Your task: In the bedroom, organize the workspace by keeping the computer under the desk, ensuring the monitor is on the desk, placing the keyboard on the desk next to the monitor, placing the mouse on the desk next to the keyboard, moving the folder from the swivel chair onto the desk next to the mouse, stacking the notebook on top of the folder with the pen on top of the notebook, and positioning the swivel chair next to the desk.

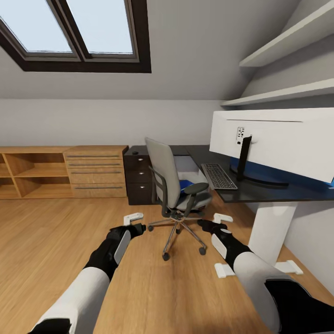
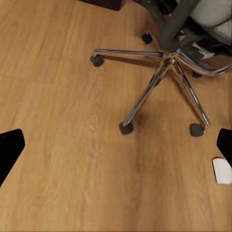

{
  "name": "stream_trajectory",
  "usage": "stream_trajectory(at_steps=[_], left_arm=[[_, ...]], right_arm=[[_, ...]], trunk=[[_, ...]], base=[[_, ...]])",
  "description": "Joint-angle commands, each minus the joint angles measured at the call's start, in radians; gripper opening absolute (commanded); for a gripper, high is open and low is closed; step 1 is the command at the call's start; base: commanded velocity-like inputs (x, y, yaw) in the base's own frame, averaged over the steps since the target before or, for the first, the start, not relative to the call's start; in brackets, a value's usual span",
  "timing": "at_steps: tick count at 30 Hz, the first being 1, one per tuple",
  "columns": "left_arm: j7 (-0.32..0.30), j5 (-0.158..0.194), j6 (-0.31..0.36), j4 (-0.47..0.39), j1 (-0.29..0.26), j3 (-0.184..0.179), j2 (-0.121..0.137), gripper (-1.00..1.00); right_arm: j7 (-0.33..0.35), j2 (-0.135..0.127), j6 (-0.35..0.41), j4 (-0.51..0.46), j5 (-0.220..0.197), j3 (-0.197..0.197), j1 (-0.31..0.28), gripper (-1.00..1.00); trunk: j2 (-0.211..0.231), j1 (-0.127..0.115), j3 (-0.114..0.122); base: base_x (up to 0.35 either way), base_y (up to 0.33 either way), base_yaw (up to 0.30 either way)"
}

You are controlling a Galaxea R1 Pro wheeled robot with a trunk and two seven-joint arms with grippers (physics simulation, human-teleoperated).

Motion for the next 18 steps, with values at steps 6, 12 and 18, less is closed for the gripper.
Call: stream_trajectory(at_steps=[6, 12, 18], left_arm=[[-0.002, 0.011, -0.007, -0.075, 0.001, 0.002, -0.001, 1.00], [-0.006, 0.012, 0.009, -0.572, 0.251, -0.040, -0.001, 1.00], [-0.005, 0.012, 0.117, -0.839, 0.403, -0.091, 0.015, 1.00]], right_arm=[[-0.018, 0.003, 0.002, 0.001, -0.053, -0.002, -0.001, 1.00], [-0.022, -0.001, 0.011, 0.000, -0.077, 0.002, -0.001, 1.00], [-0.022, -0.005, 0.018, -0.002, -0.077, 0.003, 0.000, 1.00]], trunk=[[0.000, 0.000, -0.001], [0.000, 0.000, -0.001], [0.000, 0.000, -0.001]], base=[[0.000, 0.000, 0.000], [0.000, 0.000, 0.000], [0.000, 0.000, 0.000]])
